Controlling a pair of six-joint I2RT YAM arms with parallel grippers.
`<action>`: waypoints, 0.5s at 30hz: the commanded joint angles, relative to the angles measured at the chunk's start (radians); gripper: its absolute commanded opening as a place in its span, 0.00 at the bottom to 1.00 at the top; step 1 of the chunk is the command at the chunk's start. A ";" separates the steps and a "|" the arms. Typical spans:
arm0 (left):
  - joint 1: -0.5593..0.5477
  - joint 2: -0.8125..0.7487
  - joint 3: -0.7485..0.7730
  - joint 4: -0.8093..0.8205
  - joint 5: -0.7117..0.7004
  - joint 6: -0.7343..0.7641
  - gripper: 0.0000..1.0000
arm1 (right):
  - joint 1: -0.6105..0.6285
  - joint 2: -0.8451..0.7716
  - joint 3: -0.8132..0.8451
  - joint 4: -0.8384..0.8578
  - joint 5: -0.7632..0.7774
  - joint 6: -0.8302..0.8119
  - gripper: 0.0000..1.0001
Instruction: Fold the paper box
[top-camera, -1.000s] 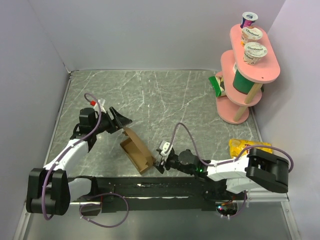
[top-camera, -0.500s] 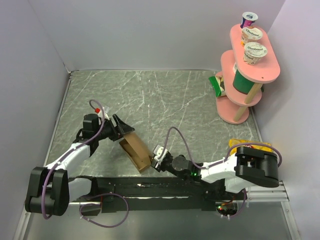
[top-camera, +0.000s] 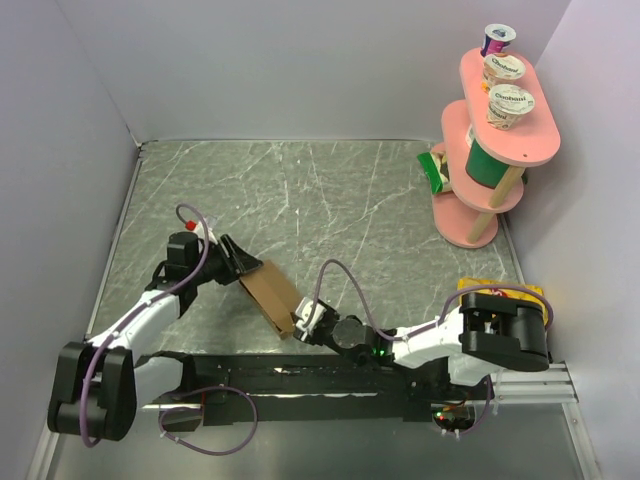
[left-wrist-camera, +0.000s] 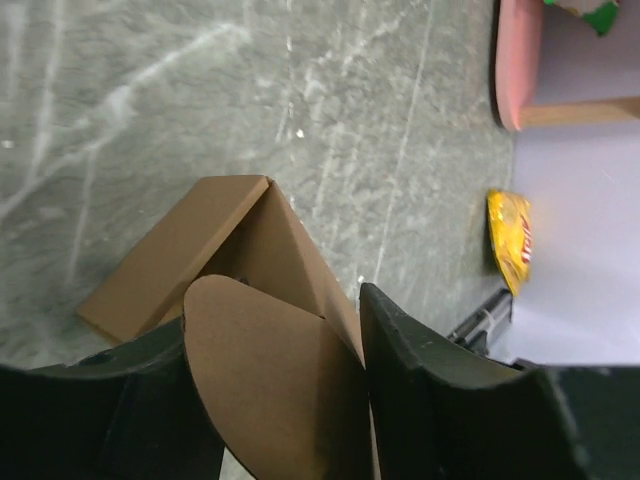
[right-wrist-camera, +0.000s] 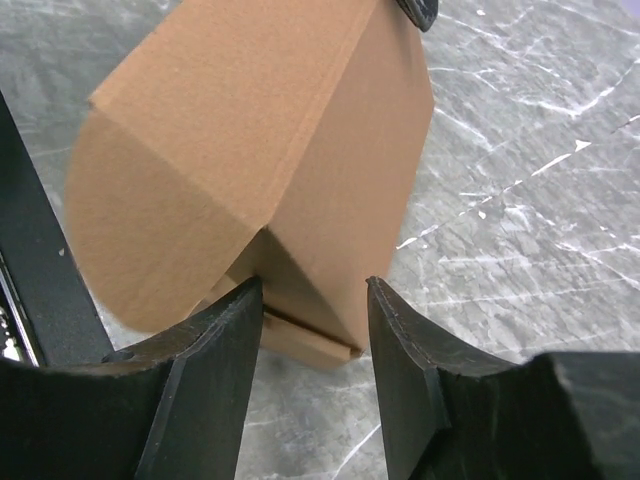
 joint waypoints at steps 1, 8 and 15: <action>-0.008 -0.066 -0.009 -0.045 -0.126 0.039 0.53 | 0.050 -0.021 0.042 -0.045 0.094 -0.037 0.55; -0.054 -0.080 -0.008 -0.102 -0.214 0.063 0.51 | 0.122 -0.087 0.049 -0.228 0.196 0.007 0.61; -0.125 -0.112 -0.008 -0.154 -0.326 0.072 0.50 | 0.131 -0.319 0.033 -0.533 0.242 0.216 0.61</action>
